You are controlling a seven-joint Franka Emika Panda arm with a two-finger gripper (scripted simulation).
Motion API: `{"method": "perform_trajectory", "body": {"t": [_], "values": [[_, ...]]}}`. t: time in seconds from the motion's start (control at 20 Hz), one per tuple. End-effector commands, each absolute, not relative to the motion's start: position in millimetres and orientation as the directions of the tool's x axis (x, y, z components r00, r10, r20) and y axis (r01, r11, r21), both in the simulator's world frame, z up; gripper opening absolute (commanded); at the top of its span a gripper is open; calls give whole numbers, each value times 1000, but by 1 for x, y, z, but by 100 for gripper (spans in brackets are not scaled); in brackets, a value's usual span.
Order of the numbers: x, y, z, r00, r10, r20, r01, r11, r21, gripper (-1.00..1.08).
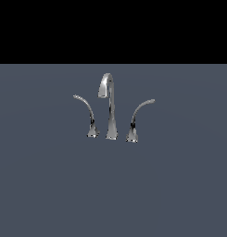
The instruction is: Turn on the faucet by rotating a designated handle.
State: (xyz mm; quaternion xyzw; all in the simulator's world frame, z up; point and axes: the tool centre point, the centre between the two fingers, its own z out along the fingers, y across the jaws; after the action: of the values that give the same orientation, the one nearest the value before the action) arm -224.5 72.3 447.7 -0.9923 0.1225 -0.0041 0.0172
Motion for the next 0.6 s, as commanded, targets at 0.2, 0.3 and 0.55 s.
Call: {"method": "perform_trajectory", "body": {"t": [0.2,0.3,0.55], "values": [[-205,97,422,926,-378,0,-378,-925,-34,-100],[-198,104,414,909,-418,-1,-417,-908,-34,-100],[-179,120,394,858,-513,-3,-513,-858,-33,-100]]}}
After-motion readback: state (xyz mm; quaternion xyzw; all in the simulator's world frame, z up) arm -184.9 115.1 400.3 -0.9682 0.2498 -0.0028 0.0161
